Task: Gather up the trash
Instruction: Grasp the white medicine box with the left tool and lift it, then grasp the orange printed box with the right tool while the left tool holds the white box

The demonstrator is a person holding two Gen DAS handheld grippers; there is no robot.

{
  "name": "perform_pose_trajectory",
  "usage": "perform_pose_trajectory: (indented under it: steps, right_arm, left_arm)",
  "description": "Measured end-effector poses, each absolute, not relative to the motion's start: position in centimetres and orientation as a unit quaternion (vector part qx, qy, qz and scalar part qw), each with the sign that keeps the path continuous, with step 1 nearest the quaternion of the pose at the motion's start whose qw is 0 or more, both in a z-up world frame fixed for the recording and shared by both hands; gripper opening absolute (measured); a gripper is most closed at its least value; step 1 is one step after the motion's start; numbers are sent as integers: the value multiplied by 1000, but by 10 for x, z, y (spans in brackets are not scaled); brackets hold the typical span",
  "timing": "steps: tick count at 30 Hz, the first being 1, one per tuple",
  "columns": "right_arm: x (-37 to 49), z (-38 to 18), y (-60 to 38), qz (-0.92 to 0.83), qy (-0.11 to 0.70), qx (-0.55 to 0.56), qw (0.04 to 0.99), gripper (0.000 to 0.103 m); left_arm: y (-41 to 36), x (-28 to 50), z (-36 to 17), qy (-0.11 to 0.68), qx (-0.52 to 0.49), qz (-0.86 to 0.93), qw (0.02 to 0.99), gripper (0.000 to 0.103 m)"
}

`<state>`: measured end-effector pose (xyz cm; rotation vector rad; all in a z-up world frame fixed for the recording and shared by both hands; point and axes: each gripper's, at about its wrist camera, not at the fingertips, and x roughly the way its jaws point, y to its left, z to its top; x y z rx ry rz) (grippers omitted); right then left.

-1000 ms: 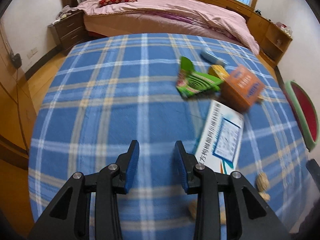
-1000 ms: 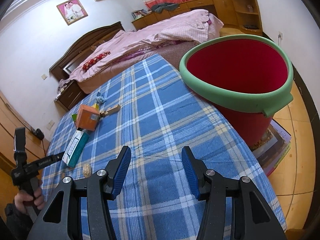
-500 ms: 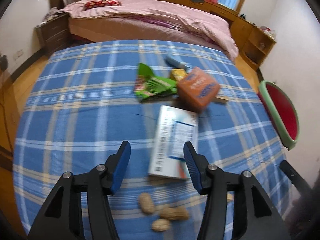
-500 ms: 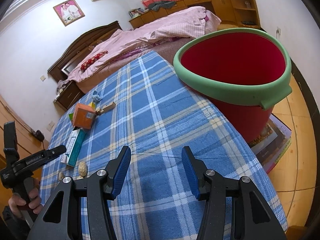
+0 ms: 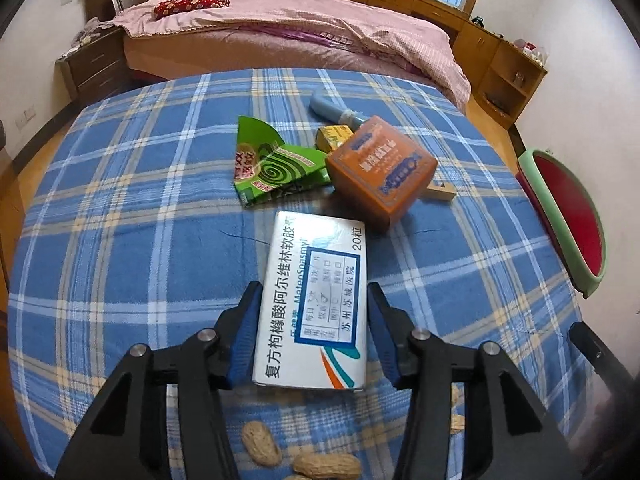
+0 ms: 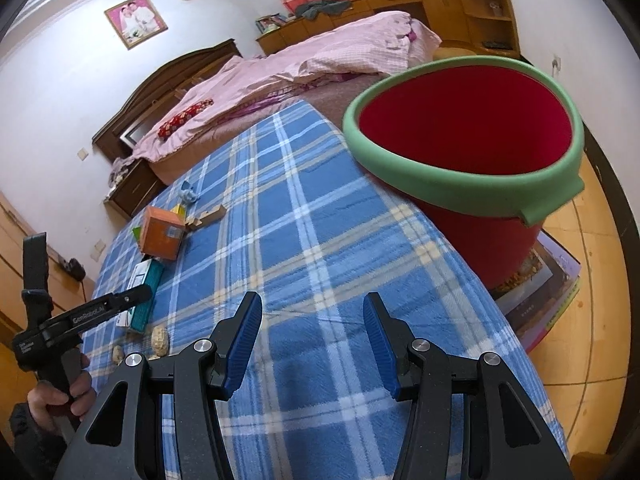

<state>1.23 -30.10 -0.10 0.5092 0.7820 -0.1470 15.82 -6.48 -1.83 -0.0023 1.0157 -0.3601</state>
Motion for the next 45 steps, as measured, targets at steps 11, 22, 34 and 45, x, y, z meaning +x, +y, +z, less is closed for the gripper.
perform_pose_trajectory:
  steps: [11, 22, 34, 45]
  right_arm:
    - [59, 28, -258, -12, 368, 194, 909, 65]
    - [128, 22, -185, 47, 392, 106, 913, 68]
    - [172, 6, -153, 44, 404, 40, 913, 78]
    - [183, -1, -150, 35, 392, 35, 918, 63]
  left_arm:
    - [-14, 191, 13, 438, -42, -98, 892, 52]
    - [20, 217, -13, 436, -64, -37, 897, 52]
    - [18, 218, -25, 438, -58, -36, 896, 52]
    - [18, 215, -25, 439, -64, -43, 895, 52]
